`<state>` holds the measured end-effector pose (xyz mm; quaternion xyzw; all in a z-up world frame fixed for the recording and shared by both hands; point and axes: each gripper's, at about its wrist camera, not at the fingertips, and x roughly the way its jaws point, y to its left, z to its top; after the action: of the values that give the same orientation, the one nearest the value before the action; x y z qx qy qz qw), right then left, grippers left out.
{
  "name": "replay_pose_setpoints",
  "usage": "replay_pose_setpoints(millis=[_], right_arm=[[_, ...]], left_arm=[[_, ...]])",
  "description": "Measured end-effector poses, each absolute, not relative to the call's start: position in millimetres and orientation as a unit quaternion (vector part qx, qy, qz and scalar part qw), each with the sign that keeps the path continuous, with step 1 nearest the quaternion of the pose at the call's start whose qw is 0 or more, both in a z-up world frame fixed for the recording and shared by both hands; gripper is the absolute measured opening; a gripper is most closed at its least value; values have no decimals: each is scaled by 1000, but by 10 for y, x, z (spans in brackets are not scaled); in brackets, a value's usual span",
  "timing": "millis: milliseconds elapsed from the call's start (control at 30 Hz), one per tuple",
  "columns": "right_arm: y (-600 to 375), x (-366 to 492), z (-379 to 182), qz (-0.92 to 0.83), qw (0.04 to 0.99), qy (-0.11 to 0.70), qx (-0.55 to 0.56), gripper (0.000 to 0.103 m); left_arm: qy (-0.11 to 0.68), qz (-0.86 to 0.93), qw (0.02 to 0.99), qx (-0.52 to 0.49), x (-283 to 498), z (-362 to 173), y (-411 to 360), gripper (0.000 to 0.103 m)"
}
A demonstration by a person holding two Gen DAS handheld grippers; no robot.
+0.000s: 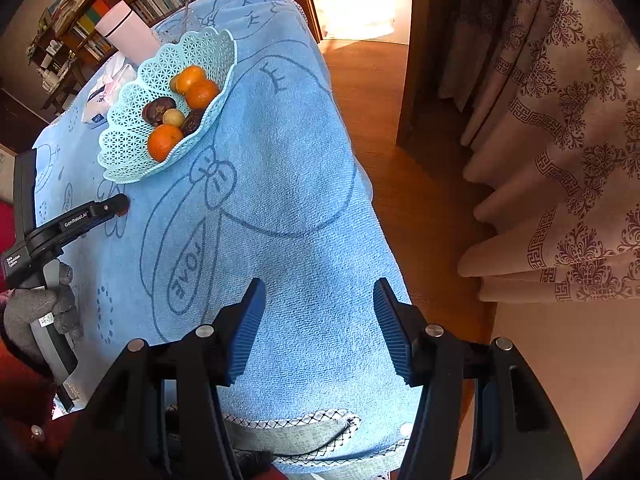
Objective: Organize fruits
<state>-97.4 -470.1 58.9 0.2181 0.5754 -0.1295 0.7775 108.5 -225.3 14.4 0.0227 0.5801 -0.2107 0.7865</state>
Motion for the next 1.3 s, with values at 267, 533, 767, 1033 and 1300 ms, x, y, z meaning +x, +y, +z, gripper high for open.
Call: replay_pose_setpoints(millis=[267,533,767,1033,1300], right_arm=[[-4692,-903,548,-120,777,578,220,58],[-4653,-774,546,-109,781,575,218,58],[-4682,-727,567,-108,784,569,223,58],[-4800,-735,601,-121,786,560,234,58],[-4883,-712,579,-130,784,559,238,58]], left_arm=[[580,-211,786,25,1082,146,-2190,28],[561,-212,800,18,1017,504,-2099,27],[512,-236,826,21,1086,1020,-2256,27],[491,-267,828,42,1281,1188,-2661,27],[493,-280,821,61,1349,1128,-2909,27]])
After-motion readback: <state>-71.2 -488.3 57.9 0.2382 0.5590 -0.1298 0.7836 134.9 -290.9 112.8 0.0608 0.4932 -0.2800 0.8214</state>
